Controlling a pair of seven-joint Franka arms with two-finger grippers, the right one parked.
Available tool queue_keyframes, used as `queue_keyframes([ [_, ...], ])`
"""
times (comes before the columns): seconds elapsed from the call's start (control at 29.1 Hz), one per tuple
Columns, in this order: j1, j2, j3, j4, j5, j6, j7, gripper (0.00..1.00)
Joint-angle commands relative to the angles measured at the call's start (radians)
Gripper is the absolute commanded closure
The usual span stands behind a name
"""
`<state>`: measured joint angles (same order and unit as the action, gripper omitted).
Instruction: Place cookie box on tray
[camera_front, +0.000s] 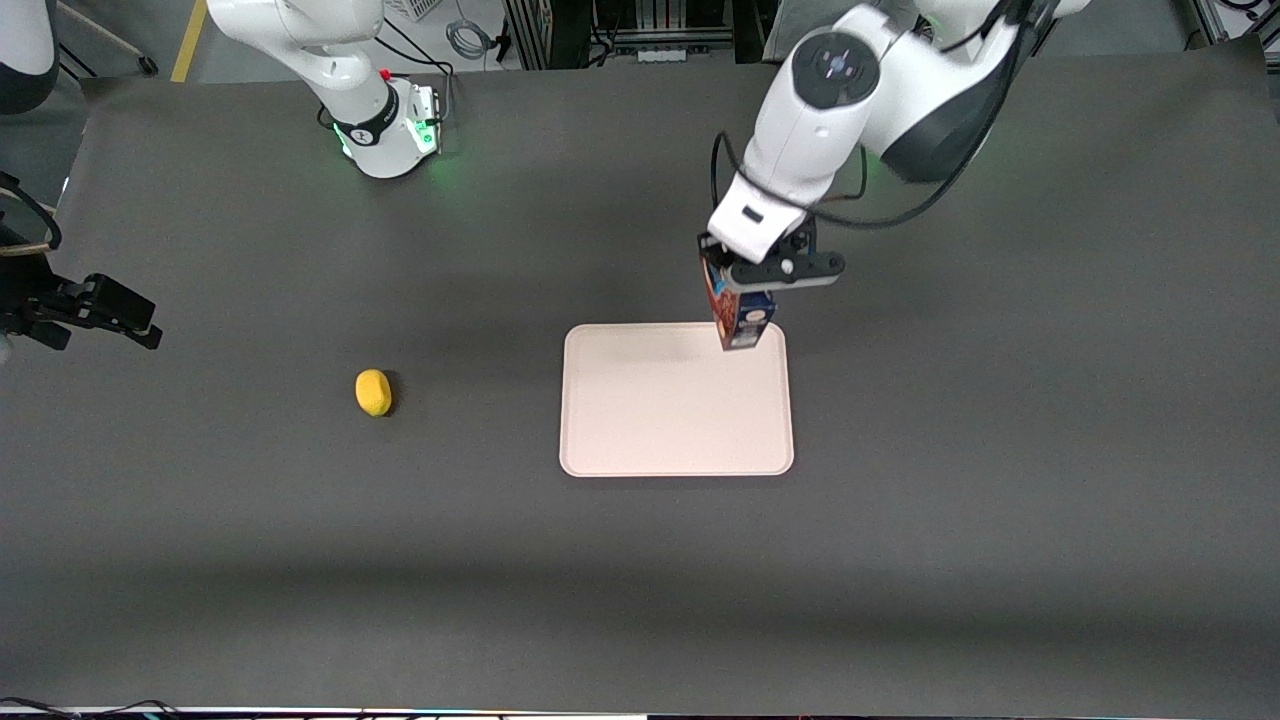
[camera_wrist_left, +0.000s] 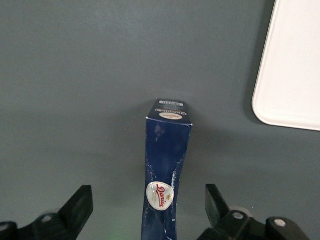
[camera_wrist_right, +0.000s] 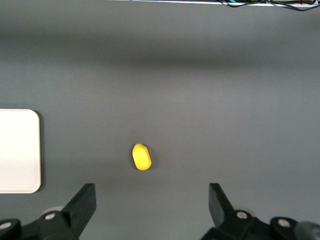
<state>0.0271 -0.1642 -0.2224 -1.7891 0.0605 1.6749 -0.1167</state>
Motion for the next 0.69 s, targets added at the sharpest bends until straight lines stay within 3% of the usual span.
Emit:
queue_keyframes([
  [0.0,-0.007,-0.072,0.051,-0.093,-0.014,0.052,0.022,0.0],
  [0.28,-0.009,-0.098,0.072,-0.138,-0.091,0.114,0.019,0.0],
  [0.65,-0.019,-0.097,0.021,-0.099,-0.119,0.109,-0.003,0.0],
])
